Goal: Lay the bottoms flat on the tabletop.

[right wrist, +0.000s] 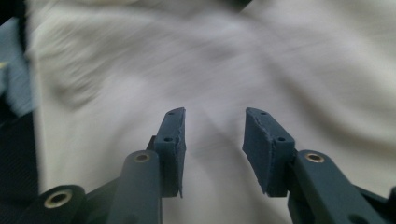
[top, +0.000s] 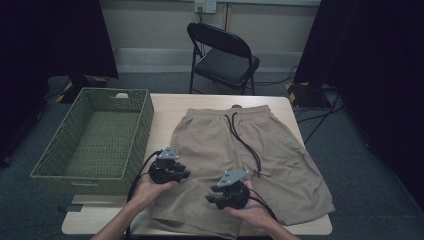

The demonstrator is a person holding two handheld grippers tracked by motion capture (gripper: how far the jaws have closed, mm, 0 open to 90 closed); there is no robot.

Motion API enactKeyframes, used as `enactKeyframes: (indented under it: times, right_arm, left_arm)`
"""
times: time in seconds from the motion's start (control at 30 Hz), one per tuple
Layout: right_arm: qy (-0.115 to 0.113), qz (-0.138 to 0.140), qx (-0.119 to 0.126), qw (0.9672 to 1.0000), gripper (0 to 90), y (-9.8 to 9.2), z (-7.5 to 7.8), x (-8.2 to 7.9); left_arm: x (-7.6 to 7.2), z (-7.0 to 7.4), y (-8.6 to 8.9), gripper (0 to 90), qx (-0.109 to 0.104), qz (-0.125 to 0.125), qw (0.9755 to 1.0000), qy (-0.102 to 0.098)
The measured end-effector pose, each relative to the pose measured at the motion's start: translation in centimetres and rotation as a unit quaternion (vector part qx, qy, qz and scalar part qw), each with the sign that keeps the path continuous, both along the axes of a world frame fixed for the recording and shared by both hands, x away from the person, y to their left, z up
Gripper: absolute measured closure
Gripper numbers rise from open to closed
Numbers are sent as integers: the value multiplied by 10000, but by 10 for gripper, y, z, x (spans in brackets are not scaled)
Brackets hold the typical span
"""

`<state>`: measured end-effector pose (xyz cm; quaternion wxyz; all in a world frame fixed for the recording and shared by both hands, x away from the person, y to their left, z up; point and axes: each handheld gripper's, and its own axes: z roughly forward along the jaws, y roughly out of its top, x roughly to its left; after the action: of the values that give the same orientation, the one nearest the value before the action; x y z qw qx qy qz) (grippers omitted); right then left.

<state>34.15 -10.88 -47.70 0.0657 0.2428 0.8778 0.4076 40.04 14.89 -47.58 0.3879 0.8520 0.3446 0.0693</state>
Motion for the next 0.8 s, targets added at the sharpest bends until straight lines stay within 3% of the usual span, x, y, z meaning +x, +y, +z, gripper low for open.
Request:
enactKeyframes:
  times: [0.07,0.1,0.13,0.2,0.27,0.33,0.4,0.57,0.63,0.7,0.77,0.8]
  right_arm:
    - [-88,-253,2,9996,566,-7,3,10]
    - [-132,-418,23,9990,551,-10,4,16]
    - [-117,-548,49,9984,543,-14,4,21]
    - [-137,-798,21,9967,521,-19,1,31]
    - [-83,-908,-70,9958,513,-19,-4,38]
    - [-16,-1013,-140,9948,492,-17,-10,44]
    - [0,-1022,-358,9941,450,-10,-16,48]
    - [-204,-858,-413,9952,419,17,-18,46]
    - [-220,-798,-374,9959,407,29,-19,45]
    - [-253,-705,-360,9965,406,37,-20,46]
    - [-200,-639,-394,9970,376,43,-19,45]
    - [-86,-464,-414,9980,392,44,-17,44]
  left_arm:
    - [3,-6,-5,633,88,51,9999,25]
    - [3,-10,-8,618,249,-4,9997,71]
    - [1,-11,-9,609,343,-67,9994,-86]
    - [0,-11,-7,600,411,9,9991,-98]
    - [-1,-11,-3,610,621,128,9976,-264]
    - [-3,-12,2,621,609,178,9974,-344]
    - [-2,-12,6,624,626,292,9970,-336]
    - [-5,-9,22,611,754,551,9955,-187]
    - [-9,-8,27,603,658,614,9959,-53]
    - [-13,-7,27,598,496,478,9976,30]
    - [-19,2,20,586,328,411,9984,-206]
    - [-20,5,18,578,227,335,9988,-269]
